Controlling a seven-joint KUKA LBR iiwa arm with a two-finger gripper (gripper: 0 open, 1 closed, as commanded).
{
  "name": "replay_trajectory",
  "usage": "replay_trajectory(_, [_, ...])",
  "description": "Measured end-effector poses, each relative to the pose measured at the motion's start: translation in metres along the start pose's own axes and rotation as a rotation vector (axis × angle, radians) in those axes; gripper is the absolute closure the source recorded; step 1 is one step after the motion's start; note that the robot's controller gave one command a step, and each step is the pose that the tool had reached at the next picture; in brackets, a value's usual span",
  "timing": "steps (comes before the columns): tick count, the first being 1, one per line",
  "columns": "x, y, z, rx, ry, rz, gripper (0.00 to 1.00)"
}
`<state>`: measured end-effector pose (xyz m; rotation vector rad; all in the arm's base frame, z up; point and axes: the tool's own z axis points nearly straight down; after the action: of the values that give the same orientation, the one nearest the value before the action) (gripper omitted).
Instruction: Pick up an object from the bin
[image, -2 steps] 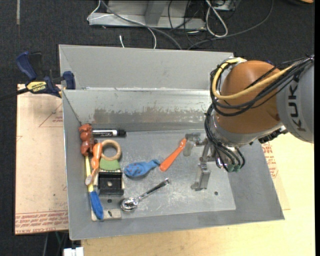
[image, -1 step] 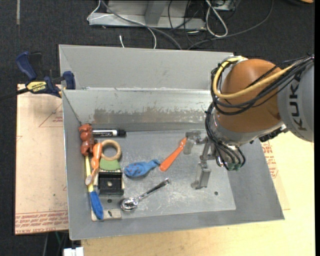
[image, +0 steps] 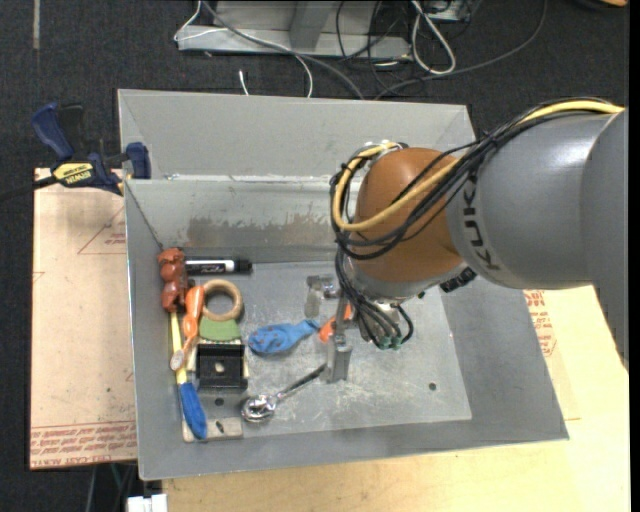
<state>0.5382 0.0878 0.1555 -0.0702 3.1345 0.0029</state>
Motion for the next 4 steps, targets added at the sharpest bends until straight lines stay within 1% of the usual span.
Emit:
replay_trajectory(1, [-0.054, -0.023, 0.012, 0.002, -0.008, -0.308, 0.00])
replay_trajectory(2, [-0.047, 0.042, 0.031, -0.004, 0.001, -0.078, 0.00])
replay_trajectory(3, [-0.049, 0.027, 0.081, 0.004, -0.011, -0.368, 0.00])
replay_trajectory(4, [-0.034, 0.037, 0.085, -0.007, -0.006, -0.108, 1.00])
